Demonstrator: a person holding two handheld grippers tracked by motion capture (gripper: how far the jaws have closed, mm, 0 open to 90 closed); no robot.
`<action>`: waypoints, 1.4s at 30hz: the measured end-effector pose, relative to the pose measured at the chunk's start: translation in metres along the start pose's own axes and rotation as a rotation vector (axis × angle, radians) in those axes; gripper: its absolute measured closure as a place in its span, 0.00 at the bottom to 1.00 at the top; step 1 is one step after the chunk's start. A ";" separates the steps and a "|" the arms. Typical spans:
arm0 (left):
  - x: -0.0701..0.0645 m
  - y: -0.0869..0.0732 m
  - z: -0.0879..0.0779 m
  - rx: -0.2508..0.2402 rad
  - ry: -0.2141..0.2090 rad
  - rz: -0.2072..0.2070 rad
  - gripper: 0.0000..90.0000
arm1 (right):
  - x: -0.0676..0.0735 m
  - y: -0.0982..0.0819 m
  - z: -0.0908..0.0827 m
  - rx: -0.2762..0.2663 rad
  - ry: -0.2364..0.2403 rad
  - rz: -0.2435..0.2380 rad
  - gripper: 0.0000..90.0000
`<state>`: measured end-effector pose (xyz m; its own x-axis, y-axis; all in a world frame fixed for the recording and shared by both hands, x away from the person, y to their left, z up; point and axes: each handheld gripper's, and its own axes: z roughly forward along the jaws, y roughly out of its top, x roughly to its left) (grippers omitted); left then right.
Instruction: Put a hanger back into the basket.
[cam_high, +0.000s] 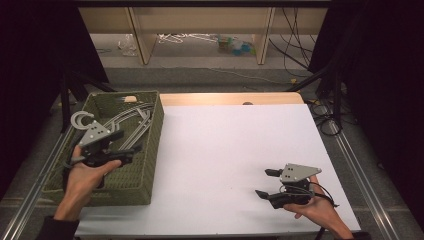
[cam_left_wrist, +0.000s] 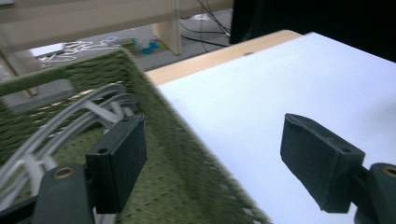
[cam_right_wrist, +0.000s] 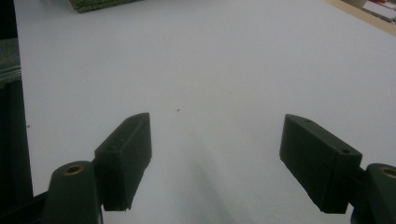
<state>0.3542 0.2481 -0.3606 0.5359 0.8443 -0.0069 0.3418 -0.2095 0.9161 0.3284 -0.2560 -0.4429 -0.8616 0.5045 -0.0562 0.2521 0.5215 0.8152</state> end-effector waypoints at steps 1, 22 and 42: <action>-0.004 0.000 0.000 -0.001 -0.011 0.020 0.25 | 0.000 0.000 0.000 0.000 0.000 0.000 0.29; -0.086 -0.024 -0.013 0.037 -0.107 0.179 0.25 | 0.005 0.003 0.005 -0.012 0.001 0.006 0.28; -0.142 -0.054 0.001 0.094 -0.168 0.244 0.26 | 0.008 0.004 0.005 -0.024 0.005 0.006 0.28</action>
<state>0.2609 0.1392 -0.4095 0.7281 0.6720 0.1352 0.2532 -0.4469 0.8580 0.3253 -0.2462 -0.4430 -0.8622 0.5043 -0.0482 0.2470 0.5014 0.8292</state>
